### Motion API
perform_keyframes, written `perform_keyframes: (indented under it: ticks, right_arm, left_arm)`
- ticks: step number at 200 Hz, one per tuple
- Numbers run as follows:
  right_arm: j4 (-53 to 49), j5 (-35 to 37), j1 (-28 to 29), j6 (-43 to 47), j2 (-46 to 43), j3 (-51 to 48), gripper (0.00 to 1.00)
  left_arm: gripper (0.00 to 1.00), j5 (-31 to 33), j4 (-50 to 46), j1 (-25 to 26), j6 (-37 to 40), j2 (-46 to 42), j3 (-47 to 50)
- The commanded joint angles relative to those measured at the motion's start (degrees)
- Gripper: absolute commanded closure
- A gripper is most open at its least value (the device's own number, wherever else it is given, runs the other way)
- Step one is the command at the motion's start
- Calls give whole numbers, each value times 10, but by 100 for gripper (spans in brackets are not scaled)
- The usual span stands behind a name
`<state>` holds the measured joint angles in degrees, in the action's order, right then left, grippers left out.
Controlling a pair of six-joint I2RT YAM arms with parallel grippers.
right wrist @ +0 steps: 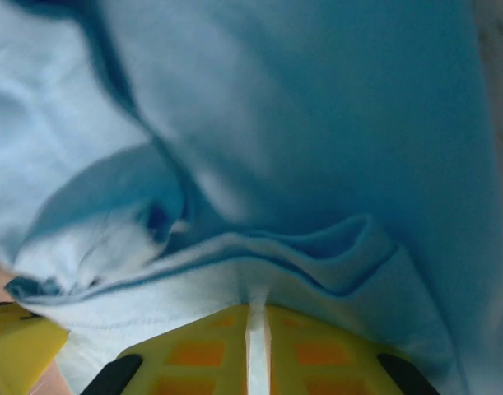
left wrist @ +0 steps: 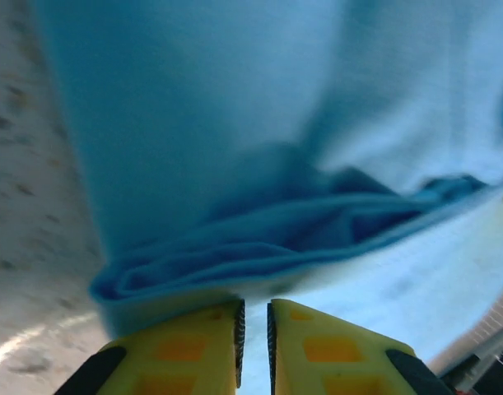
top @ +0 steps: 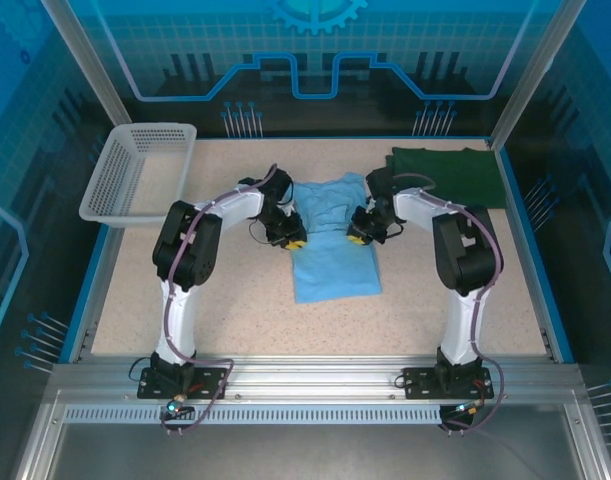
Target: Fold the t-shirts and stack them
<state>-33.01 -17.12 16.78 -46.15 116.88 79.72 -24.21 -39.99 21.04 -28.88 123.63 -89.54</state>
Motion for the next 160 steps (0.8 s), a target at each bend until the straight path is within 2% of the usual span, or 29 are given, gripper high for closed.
perform_keyframes:
  ticks: [1,33,66,84,110,127,160]
  right_arm:
    - [-46,12,-27,-5,22,23,87]
    - [-12,-31,-51,-28,-7,-12,79]
    - [9,-25,-45,-22,-73,-39,67]
    - [34,-20,-40,-18,-128,-87,62]
    - [51,-7,-40,7,-214,-177,47]
    - [54,-7,-45,40,-263,-239,40]
    - [23,-17,-53,106,-316,-322,39]
  left_arm:
    - [81,39,10,-18,23,9,-7]
    - [77,26,5,-23,27,12,-24]
    - [54,10,-1,-22,20,-36,-36]
    - [48,-13,6,-21,10,-75,-19]
    - [39,-56,15,-16,7,-136,54]
    - [37,-112,18,-15,6,-168,121]
    - [44,-183,35,-12,-6,-217,251]
